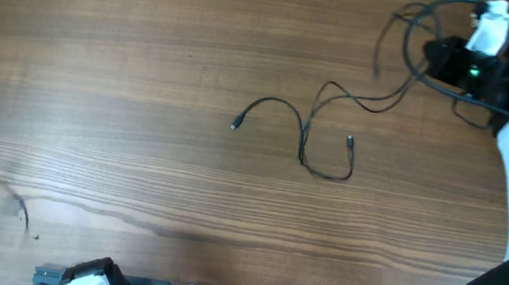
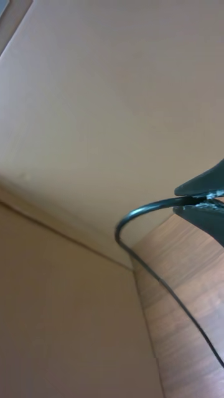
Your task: Untangle cables
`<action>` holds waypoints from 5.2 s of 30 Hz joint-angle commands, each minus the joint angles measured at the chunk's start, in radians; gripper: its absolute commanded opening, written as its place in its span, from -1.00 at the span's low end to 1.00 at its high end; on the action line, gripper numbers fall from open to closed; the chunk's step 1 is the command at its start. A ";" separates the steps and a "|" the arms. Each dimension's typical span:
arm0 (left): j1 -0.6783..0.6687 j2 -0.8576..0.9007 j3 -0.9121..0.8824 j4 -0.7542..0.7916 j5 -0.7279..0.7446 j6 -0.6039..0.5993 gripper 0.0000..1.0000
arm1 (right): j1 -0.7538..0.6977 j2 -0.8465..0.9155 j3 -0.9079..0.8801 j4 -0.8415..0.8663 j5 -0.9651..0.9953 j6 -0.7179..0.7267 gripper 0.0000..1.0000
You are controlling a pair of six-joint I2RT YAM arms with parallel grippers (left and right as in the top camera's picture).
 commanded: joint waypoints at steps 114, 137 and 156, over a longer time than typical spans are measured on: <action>-0.805 0.494 0.004 -0.317 0.350 0.344 0.99 | -0.548 0.161 -0.042 0.396 -0.018 1.759 0.99; -0.805 0.494 0.004 -0.355 0.366 0.344 1.00 | -0.369 0.151 -0.049 -0.560 0.378 1.440 0.99; -0.805 0.494 0.004 -0.408 0.376 0.345 0.99 | -0.283 0.153 -0.048 -0.374 0.362 1.077 1.00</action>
